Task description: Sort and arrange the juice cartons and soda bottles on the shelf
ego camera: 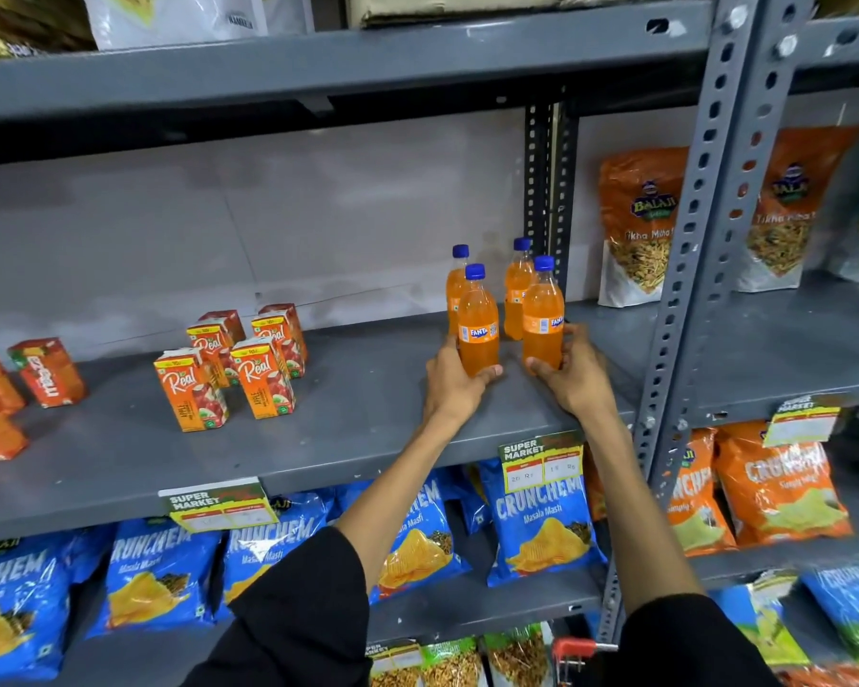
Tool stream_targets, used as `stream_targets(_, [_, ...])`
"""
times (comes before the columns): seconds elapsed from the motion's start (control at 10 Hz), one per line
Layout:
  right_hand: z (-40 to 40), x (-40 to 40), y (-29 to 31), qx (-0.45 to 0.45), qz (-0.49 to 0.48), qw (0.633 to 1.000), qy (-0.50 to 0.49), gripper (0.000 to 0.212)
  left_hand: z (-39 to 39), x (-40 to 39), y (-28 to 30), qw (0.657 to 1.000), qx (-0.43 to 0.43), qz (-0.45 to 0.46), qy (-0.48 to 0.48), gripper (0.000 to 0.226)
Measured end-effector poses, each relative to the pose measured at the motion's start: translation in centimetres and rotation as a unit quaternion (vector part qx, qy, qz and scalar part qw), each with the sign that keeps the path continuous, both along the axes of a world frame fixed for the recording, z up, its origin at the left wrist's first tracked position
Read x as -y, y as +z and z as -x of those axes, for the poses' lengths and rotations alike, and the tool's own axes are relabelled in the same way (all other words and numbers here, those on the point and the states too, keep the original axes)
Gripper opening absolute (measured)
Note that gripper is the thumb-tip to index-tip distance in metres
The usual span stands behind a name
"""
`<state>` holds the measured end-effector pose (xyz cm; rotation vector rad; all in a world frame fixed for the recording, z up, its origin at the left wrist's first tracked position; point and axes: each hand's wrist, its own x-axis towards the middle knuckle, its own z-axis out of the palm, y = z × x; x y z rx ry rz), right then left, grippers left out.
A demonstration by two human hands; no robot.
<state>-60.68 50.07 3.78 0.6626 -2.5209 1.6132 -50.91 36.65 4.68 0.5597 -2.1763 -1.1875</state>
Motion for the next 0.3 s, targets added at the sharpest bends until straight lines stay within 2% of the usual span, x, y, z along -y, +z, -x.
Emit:
stream_targets(0.1, [-0.3,0.1,0.1,0.001,-0.010,1.000,-0.007,0.060,0.0,0.0,0.0,1.000,-0.002,-0.007,-0.005,0.071])
stream_targets(0.3, [-3.6,0.1,0.2,-0.067,0.008,0.996,-0.054,0.086,-2.0,0.1,0.1,0.998,0.003,-0.003,-0.055,0.079])
